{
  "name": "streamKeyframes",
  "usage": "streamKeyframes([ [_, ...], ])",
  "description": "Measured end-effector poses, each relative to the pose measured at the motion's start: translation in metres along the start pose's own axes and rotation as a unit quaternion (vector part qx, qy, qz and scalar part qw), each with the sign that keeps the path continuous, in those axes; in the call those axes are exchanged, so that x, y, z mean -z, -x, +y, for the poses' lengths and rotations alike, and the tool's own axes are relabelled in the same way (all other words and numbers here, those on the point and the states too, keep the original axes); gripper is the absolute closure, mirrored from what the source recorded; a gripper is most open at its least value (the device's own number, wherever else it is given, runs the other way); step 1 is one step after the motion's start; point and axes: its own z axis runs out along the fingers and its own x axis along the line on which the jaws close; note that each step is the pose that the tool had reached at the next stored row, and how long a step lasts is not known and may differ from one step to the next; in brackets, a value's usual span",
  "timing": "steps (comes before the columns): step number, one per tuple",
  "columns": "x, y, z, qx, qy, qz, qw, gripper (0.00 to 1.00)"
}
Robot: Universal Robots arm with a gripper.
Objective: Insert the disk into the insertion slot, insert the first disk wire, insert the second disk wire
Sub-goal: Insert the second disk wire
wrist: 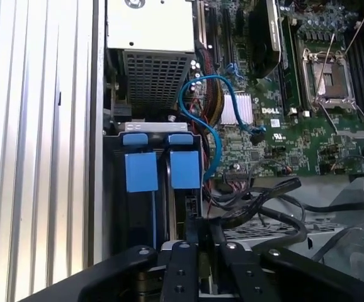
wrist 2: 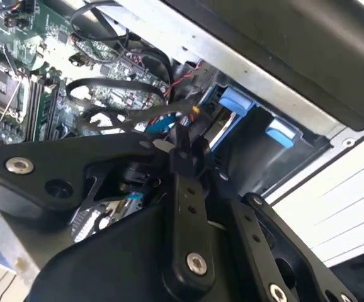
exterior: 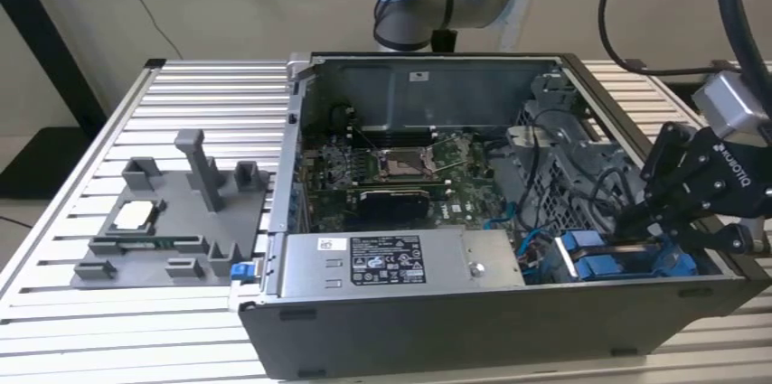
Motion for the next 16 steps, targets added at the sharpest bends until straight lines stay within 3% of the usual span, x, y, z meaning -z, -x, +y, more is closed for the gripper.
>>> streamKeyframes([
  [3, 0.0084, 0.0016, 0.0022, 0.001, 0.0003, -0.0029, 1.0, 0.77],
  [6, 0.0215, 0.0042, 0.0057, 0.001, 0.0002, -0.0026, 1.0, 0.77],
  [10, 0.0273, 0.0054, 0.0073, 0.001, 0.0003, -0.0035, 1.0, 0.77],
  [14, 0.0431, 0.0085, 0.0114, 0.001, 0.0003, -0.0043, 1.0, 0.77],
  [16, 0.0468, 0.0092, 0.0125, 0.002, -0.0003, -0.0061, 1.0, 0.77],
])
